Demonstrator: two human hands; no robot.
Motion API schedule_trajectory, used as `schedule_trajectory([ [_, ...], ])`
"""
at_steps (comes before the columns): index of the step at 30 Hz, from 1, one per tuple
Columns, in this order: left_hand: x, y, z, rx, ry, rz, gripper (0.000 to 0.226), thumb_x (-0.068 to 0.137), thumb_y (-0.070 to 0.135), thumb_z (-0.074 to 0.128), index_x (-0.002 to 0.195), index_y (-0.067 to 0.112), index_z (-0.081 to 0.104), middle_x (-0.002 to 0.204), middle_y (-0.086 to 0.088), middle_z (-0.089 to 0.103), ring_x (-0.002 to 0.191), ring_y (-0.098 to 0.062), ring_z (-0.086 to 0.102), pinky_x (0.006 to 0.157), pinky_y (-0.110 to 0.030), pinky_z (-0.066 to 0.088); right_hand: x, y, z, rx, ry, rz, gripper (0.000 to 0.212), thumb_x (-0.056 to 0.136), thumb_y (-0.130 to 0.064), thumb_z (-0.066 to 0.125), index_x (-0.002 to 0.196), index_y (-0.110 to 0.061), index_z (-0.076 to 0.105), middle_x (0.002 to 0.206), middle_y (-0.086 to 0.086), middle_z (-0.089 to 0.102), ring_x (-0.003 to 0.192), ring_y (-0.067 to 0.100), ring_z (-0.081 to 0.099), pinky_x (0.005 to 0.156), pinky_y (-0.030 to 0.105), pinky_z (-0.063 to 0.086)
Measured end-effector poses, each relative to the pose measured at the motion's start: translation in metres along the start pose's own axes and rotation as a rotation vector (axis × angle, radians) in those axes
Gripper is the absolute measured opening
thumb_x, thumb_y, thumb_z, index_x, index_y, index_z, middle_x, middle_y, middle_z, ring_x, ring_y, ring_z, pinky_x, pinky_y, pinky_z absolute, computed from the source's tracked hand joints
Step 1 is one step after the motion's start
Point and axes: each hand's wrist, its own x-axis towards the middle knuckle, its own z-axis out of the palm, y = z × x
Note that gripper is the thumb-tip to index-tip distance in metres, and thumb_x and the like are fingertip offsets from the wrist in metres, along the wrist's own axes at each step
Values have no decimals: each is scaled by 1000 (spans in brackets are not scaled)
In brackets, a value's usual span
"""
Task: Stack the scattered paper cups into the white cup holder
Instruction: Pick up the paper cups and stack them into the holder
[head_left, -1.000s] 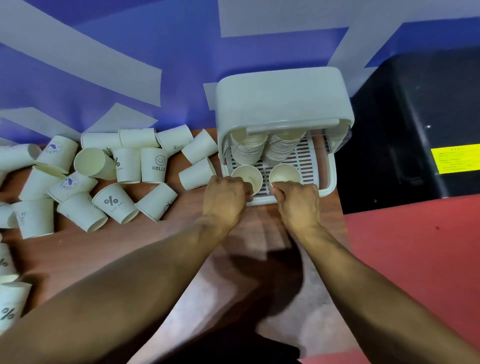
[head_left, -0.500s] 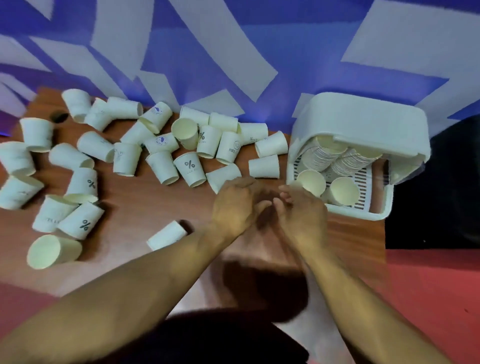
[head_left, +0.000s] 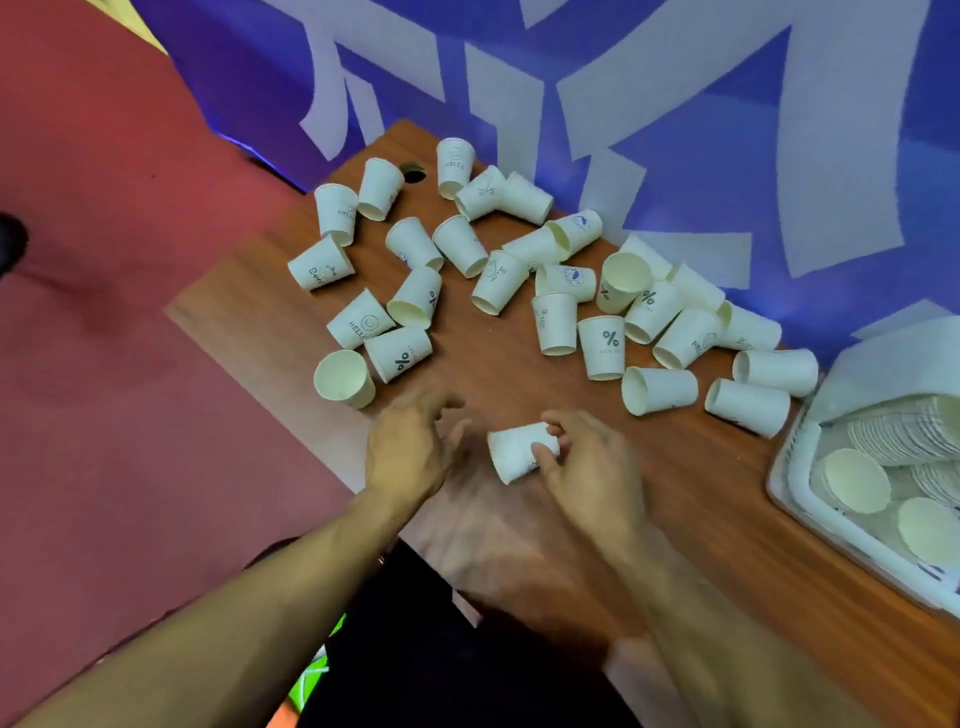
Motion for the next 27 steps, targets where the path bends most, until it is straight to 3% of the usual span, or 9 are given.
schedule_trajectory([
  [12,46,-103,-38,94,-16,-277,25,84,34,69,108,30,65,121,9,58,95,-26,62,70,-31,45,88,-125,76,-187,-185,-294,28,87,-25,60,114,-19,63,107,0,62,94,24,60,75,39,52],
  [18,67,-143,-30,219,-59,-214,20,86,35,66,103,26,71,104,3,69,92,-28,59,79,-36,39,131,-148,125,-513,-247,-522,22,75,-12,67,97,-14,68,111,9,61,91,30,59,59,31,42],
  [21,71,-156,-32,259,-95,-158,14,85,34,66,96,28,74,93,4,71,86,-27,58,74,-35,36,145,-154,141,-604,-247,-621,27,80,-12,49,99,-15,68,121,12,58,98,33,57,66,36,47],
  [24,71,-164,-34,274,-102,-108,9,80,32,71,88,29,74,86,6,71,80,-26,57,70,-35,35,156,-159,150,-635,-312,-669,29,77,-9,61,105,-12,67,129,15,53,102,35,54,72,42,48],
  [27,73,-166,-39,259,-81,-80,6,77,32,72,82,28,72,81,7,69,77,-24,56,69,-34,34,164,-156,155,-712,-358,-715,18,77,-10,63,93,-12,70,127,10,55,97,31,54,67,39,44],
])
